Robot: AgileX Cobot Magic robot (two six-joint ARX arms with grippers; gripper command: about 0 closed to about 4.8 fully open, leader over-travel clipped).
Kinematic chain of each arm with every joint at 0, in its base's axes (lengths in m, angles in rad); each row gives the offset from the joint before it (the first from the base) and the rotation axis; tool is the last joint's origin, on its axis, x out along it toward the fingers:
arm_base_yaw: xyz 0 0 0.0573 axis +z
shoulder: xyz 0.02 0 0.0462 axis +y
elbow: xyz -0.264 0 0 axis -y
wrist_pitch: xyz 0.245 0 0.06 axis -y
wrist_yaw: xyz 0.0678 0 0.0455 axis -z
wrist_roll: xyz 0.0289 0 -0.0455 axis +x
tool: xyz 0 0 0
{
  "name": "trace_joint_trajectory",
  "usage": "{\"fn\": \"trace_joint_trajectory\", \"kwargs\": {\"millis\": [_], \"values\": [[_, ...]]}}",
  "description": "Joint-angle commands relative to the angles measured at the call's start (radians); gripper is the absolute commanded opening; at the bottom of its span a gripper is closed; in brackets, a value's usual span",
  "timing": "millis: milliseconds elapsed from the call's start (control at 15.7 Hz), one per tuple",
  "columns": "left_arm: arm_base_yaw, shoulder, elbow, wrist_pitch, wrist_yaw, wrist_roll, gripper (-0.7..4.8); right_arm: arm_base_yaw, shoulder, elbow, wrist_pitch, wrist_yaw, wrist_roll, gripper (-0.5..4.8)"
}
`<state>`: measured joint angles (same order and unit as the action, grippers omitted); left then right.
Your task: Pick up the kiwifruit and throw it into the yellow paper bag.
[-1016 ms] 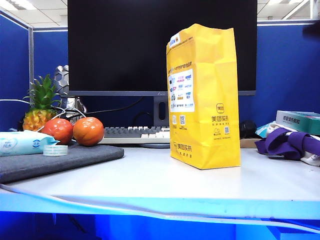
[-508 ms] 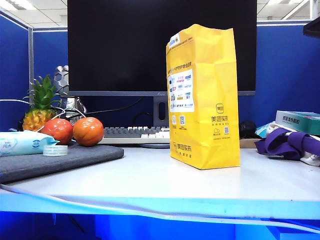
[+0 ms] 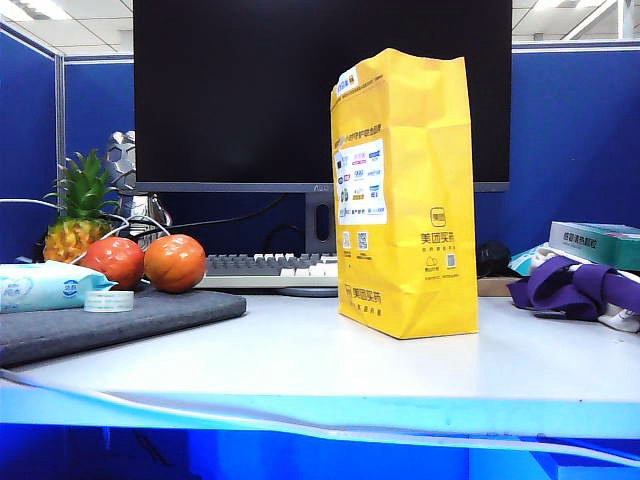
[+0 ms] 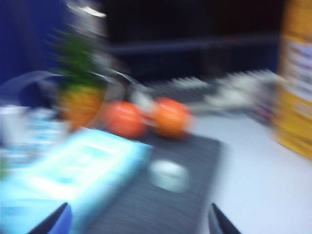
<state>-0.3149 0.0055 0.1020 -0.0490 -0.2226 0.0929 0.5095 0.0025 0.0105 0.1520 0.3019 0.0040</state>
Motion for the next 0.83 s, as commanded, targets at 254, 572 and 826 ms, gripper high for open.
{"fn": "trace_joint_trajectory", "kwargs": {"millis": [254,572,826], "values": [[0.136,-0.001,-0.093,0.269,-0.008,0.002,3.71,-0.183,-0.001,-0.009,0.016,-0.002,0.003,-0.01],[0.136,-0.001,-0.093,0.166,-0.004,0.002,3.71,-0.188,-0.001,-0.008,0.002,-0.002,0.003,0.00],[0.136,-0.001,-0.093,0.158,-0.004,0.002,3.71,-0.188,-0.001,-0.008,0.002,-0.002,0.003,-0.01]]}}
